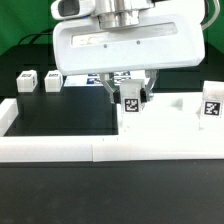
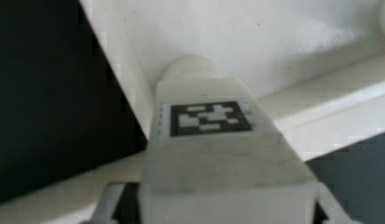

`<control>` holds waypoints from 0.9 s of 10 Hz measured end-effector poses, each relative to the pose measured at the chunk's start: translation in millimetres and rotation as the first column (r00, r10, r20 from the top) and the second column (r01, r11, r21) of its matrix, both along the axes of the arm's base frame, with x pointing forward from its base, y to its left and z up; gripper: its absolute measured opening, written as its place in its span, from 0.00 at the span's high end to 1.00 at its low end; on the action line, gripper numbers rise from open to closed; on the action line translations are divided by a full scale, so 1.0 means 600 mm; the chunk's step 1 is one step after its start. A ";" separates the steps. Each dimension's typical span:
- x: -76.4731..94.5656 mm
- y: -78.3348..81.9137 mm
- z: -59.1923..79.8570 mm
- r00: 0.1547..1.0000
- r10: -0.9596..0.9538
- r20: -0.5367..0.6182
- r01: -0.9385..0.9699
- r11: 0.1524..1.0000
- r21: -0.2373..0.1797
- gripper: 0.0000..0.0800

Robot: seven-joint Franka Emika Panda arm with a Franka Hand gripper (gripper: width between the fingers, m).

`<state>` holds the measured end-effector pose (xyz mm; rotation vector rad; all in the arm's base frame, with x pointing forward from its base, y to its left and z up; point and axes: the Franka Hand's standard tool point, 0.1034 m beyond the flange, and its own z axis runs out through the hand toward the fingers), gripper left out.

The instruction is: Assemble square table

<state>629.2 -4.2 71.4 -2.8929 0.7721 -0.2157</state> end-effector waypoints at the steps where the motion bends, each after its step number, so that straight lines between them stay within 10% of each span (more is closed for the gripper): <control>1: -0.001 -0.004 -0.001 0.983 -0.181 -0.022 0.181 0.983 0.026 0.64; 6: -0.014 -0.012 -0.003 0.617 -0.762 -0.195 0.786 0.605 0.124 0.63; 9: -0.016 -0.009 -0.005 0.605 -0.768 -0.209 0.796 0.593 0.123 0.63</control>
Offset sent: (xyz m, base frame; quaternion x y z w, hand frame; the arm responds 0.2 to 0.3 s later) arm 0.0054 0.0203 -0.0038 0.0778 -0.0727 0.5673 0.8166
